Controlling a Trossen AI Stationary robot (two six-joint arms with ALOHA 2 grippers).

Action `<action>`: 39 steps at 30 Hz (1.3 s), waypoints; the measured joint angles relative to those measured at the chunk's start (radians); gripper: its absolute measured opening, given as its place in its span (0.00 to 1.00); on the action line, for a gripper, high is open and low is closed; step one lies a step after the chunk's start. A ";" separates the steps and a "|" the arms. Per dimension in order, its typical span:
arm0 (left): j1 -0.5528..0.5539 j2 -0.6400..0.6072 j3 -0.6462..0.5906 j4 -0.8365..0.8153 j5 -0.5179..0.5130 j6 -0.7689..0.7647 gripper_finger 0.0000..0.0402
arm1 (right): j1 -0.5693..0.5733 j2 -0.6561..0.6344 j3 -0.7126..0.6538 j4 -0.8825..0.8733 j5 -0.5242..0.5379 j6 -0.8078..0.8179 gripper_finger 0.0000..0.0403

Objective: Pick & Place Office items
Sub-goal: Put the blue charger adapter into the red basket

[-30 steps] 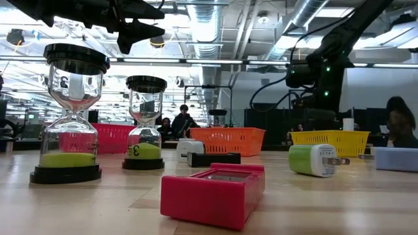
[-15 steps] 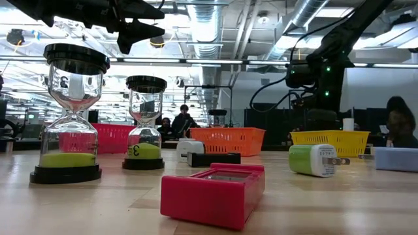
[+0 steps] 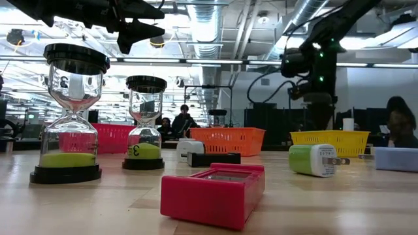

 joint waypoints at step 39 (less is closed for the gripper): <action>-0.148 0.309 0.071 0.131 0.001 0.127 0.48 | 0.677 -0.610 -0.514 0.934 -0.106 0.024 0.52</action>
